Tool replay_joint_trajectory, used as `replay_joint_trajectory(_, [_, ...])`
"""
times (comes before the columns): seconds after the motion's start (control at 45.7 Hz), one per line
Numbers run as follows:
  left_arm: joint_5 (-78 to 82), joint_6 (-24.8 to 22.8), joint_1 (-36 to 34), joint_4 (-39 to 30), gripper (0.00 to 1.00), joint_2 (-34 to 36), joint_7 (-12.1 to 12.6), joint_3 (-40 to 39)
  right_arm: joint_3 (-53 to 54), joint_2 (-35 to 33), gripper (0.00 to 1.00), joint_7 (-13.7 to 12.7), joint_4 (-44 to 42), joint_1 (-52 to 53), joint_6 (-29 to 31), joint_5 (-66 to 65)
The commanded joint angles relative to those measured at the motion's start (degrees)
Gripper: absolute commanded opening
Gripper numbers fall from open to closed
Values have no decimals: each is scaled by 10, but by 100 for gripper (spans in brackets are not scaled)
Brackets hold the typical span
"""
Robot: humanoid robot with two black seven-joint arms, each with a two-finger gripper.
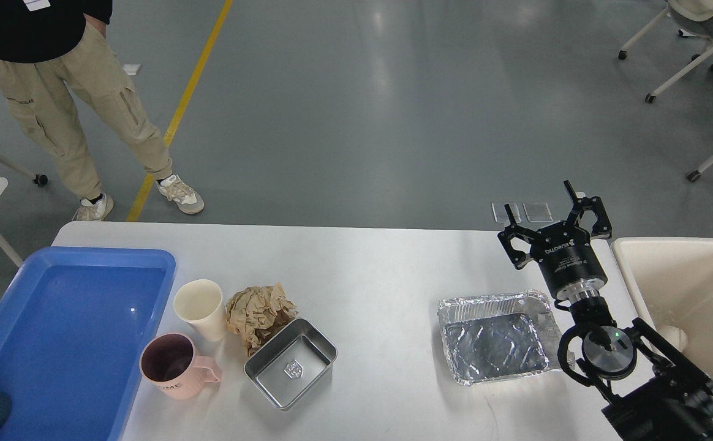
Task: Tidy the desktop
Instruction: 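Move the left gripper out of the blue tray toward the pink mug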
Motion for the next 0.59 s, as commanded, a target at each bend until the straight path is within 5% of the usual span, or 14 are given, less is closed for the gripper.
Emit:
replay_joint_trajectory(0.0, [0, 0, 1, 8, 97, -5, -3, 3, 0, 2, 100, 0, 5, -2, 0, 0])
replay_joint_trajectory(0.285, [1, -30, 1, 20, 97, -6, -32, 4, -1, 6, 100, 0, 7, -2, 0, 0])
replay_joint_trajectory(0.569, [-6, -28, -3, 33, 97, -10, -26, 3, 0, 8, 100, 0, 13, -2, 0, 0])
